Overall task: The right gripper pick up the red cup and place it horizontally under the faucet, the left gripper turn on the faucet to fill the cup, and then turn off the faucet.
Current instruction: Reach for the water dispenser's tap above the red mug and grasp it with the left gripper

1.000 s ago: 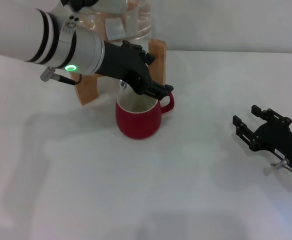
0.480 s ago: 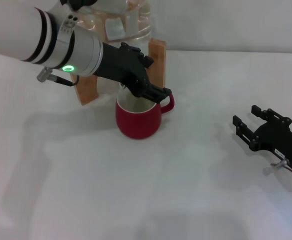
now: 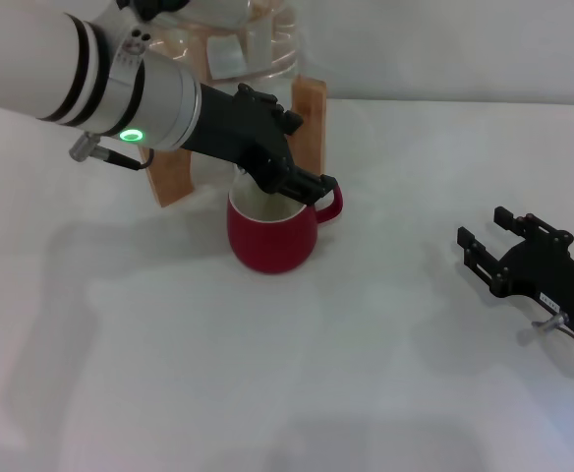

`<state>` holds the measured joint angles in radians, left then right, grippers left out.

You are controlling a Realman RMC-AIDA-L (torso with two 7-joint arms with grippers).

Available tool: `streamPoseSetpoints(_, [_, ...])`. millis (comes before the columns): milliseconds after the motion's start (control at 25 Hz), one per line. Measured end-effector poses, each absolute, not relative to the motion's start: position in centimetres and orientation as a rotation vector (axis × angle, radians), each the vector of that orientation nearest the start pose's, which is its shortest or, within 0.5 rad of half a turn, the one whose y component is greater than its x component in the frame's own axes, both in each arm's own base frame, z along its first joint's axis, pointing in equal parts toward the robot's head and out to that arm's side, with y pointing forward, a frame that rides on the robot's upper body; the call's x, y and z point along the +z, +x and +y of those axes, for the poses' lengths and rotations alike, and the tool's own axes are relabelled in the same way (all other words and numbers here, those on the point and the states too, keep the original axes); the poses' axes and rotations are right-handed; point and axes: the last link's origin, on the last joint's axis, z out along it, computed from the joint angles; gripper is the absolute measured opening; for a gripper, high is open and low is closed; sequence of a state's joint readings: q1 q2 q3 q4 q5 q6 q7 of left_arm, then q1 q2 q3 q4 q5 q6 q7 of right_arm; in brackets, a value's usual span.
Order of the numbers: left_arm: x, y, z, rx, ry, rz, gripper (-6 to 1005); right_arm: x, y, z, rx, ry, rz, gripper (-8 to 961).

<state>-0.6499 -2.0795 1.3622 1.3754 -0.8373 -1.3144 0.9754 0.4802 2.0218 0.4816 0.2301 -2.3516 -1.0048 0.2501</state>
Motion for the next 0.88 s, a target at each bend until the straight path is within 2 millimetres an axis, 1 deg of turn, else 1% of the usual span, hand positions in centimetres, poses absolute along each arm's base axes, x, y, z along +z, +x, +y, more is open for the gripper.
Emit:
streamPoseSetpoints(280, [0.1,-10.5,38.6,-0.006,-2.727,-0.234,878,-6.7,30.9,32.5,0.603,-2.063,0.515,539])
streamPoseSetpoints(560, [0.4,-9.3,39.0,-0.142,-2.684,-0.175,878,-6.7,30.9,32.5,0.604,-2.063,0.514,539])
streamPoseSetpoints(640, [0.7,-9.4,38.8,-0.173,-2.674,-0.179,878,-6.7,30.9,32.5,0.603,-2.063,0.515,539])
streamPoseSetpoints(880, [1.5,-10.4,37.9,-0.197,-2.641,-0.227,878,-6.7,31.0,32.5,0.603,-2.061,0.515,539])
